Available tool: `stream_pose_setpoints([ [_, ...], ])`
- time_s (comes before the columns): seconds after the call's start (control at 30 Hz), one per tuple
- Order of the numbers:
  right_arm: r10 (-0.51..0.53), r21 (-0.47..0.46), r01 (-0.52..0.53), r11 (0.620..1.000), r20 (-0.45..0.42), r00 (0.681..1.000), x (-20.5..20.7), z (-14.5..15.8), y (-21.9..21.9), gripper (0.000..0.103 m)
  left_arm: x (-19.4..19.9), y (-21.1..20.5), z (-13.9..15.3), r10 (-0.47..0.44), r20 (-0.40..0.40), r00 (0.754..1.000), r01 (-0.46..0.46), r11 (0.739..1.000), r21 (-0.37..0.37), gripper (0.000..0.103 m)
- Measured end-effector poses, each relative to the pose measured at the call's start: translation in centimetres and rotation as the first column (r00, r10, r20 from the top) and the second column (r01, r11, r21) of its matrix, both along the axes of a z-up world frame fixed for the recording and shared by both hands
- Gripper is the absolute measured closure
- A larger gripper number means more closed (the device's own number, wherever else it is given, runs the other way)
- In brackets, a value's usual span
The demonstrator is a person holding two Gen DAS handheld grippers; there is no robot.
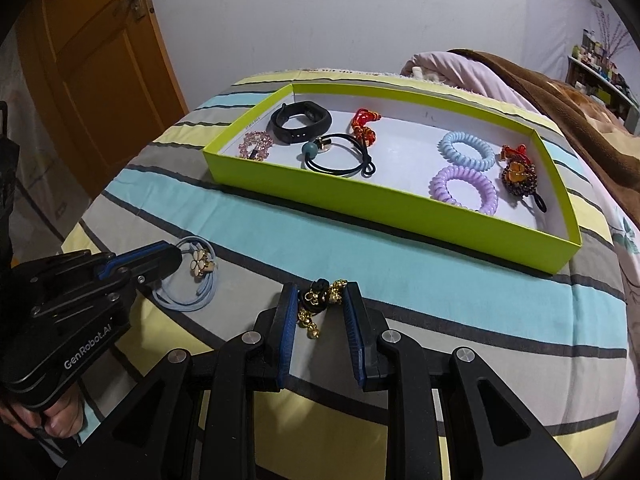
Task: Organize jewelry
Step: 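Grasp the gold charm with the right tool while the left grasps the flower elastic, then carry the gold charm and blue flower elastic into the green box and open both tools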
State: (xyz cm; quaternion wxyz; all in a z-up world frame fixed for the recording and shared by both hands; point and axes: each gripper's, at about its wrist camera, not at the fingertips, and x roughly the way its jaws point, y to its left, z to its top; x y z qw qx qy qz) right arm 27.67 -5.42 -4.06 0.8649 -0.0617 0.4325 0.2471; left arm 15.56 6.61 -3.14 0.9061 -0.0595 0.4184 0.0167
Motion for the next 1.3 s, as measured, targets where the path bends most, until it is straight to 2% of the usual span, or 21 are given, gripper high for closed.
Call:
stream_pose_setpoints([
  [0.27,-0.011,0.027,0.011,1.000,0.009,1.000,-0.6,0.5,-0.9,0.081,-1.2,-0.8,1.3,-0.053,0.071,0.996,0.054,0.999,-0.003,0.101],
  [0.73,-0.053,0.088,0.045,0.995,0.088,0.995,-1.8,4.1,-4.0,0.081,-1.9,-2.5,5.2,-0.110,0.177,0.978,0.112,0.994,0.002,0.101],
  [0.97,-0.084,0.100,0.072,0.992,0.115,0.990,-1.0,5.3,-5.5,0.081,-0.6,-3.5,7.2,-0.136,0.217,0.967,0.131,0.991,0.036,0.101],
  [1.3,-0.115,0.096,0.100,0.990,0.159,0.981,1.8,6.7,-7.0,0.081,2.8,-3.7,8.3,-0.131,0.247,0.960,0.122,0.991,0.054,0.101],
])
